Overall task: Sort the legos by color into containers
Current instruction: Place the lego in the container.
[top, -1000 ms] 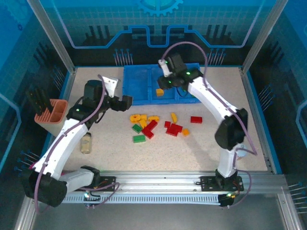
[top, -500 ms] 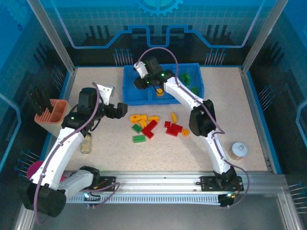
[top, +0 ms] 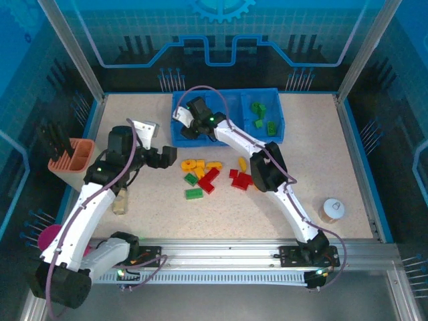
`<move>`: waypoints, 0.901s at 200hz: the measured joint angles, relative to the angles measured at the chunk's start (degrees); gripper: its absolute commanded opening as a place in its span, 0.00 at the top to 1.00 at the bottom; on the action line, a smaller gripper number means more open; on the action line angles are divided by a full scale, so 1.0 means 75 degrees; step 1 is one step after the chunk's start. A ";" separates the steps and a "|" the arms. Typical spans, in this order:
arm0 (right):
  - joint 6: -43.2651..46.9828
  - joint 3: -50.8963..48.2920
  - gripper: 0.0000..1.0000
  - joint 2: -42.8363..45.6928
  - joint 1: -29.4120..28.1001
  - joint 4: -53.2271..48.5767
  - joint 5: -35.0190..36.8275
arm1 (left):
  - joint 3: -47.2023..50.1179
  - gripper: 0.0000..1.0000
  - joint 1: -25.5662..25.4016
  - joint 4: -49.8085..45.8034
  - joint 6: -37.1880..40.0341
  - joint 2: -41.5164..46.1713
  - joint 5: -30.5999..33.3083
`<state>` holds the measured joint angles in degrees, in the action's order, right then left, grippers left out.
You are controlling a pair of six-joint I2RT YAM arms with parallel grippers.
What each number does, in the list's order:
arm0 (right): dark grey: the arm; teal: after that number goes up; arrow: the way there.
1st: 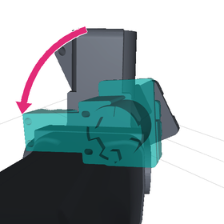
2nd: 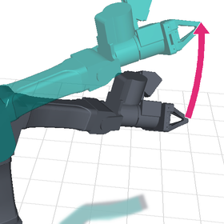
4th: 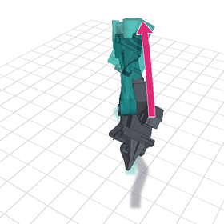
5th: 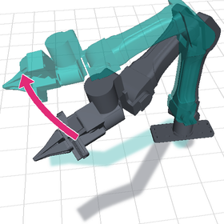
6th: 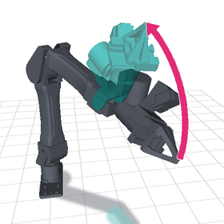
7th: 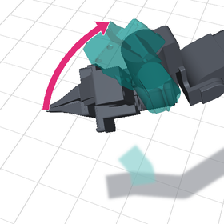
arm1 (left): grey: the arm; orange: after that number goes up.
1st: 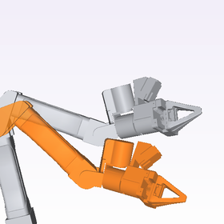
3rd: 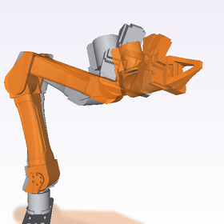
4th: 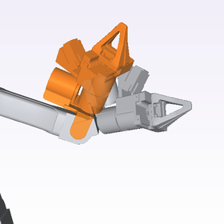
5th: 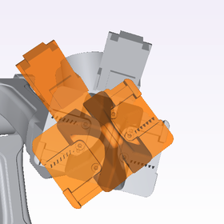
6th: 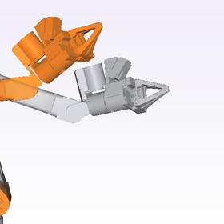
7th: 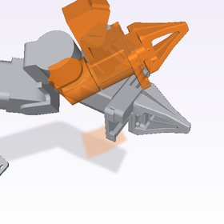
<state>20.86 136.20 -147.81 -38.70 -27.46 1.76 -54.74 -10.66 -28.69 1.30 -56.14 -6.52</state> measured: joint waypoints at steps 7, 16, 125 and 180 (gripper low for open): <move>0.0044 0.0000 0.56 0.0000 0.0000 0.0012 0.0020 | 0.0026 0.01 0.0000 0.0012 -0.0020 0.0000 0.0003; 0.0087 0.0000 0.54 0.0000 0.0000 0.0000 0.0026 | 0.0044 0.01 0.0000 0.0006 -0.0047 -0.0003 0.0006; -0.0198 -0.0425 0.35 0.0551 0.0038 -0.0050 -0.0484 | -0.0370 0.01 -0.0047 -0.0131 -0.0105 -0.0411 -0.0125; -0.1262 -0.0504 0.33 0.2483 0.0819 -0.0405 -0.0950 | -0.1792 0.01 -0.1527 0.0280 0.0848 -0.2326 0.0012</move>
<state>11.40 132.42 -129.19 -32.56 -30.50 -5.37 -68.18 -22.11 -26.59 7.66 -73.58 -6.44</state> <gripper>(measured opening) 0.656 0.991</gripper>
